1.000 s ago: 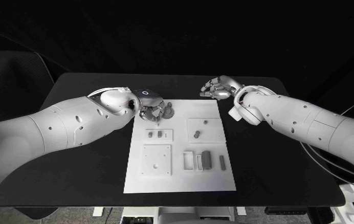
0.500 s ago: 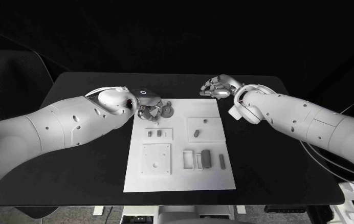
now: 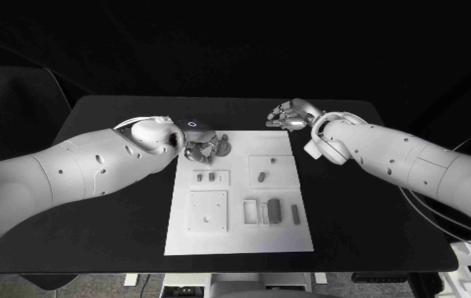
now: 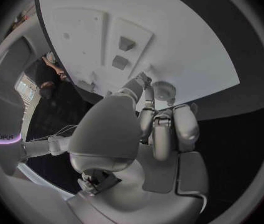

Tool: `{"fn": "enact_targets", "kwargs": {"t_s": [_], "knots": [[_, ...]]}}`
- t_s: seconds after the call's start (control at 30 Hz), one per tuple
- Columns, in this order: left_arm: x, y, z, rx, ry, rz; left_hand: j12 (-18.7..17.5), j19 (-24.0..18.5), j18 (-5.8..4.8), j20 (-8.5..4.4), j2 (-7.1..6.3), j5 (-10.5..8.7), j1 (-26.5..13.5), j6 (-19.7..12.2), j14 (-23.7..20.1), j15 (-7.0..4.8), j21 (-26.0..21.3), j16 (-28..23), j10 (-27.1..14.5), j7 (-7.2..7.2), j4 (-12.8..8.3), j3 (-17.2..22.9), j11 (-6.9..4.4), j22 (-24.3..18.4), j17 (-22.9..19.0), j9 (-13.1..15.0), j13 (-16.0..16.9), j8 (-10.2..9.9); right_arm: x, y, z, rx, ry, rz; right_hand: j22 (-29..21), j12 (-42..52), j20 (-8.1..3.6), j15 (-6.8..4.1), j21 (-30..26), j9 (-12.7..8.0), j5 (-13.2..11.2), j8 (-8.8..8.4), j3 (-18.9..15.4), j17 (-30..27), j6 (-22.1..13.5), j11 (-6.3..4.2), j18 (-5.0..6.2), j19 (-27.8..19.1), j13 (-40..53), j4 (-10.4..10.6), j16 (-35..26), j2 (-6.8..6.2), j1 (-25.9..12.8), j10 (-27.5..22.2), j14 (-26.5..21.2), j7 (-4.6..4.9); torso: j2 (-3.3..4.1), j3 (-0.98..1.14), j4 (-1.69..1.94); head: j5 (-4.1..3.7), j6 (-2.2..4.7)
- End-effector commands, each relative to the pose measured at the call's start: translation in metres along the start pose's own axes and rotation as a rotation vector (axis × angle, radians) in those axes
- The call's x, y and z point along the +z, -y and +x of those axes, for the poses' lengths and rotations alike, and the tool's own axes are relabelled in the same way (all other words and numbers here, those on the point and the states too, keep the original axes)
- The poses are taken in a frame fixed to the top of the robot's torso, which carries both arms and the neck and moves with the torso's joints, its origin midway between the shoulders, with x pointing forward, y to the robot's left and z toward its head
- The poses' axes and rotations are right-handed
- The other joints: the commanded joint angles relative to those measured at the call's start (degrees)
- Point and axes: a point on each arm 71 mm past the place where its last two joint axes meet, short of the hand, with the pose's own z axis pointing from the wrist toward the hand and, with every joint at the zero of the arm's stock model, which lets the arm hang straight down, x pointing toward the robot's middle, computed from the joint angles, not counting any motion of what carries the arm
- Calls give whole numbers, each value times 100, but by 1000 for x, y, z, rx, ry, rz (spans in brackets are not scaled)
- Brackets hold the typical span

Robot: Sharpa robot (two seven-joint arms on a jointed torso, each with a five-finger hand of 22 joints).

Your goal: Assemble the parts on the task board

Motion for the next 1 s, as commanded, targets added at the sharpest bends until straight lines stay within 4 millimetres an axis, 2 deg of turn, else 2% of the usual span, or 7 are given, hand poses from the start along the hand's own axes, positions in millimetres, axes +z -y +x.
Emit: {"fn": "enact_targets", "kwargs": {"t_s": [0.03, 0.5, 1.0], "knots": [[0, 1, 1, -6, -15, 1, -12, -19, 251, -13, 72, 20, 1, 287, -5, 1, 810, 255, -31, 245, 1, 25, -10, 8, 740, 8, -242, 37, 0, -1, 1, -1, -9, -6, -6, 37, -2, -6, 150, -10, -29, 28, 35, -6, 3, 9, -63, -21, -6, -1, 19, -4, -50, -45, -35, 46, -1, -3, 6, -3, -5], [1, 0, 4, -12, -31, -5, -10, -20, 251, -13, 71, 20, -2, 293, -1, 1, 810, 258, -31, 251, 2, 31, -11, 10, 743, 8, -240, 36, 0, -1, 1, 0, -10, -6, -7, 38, -2, -6, 151, -10, -29, 28, 36, -6, 3, 9, -63, -21, -6, -2, 20, -4, -51, -45, -35, 46, 0, -11, 0, 8, -16], [1, -1, 7, -15, -46, -8, -9, -21, 251, -12, 70, 20, -6, 297, -2, 1, 810, 260, -32, 256, 5, 37, -11, 13, 743, 7, -239, 34, 0, -1, 1, 0, -11, -6, -7, 39, -2, -6, 152, -10, -29, 29, 38, -7, 3, 9, -62, -21, -7, -3, 20, -4, -52, -46, -35, 46, -2, -3, 0, 16, -15]]}}
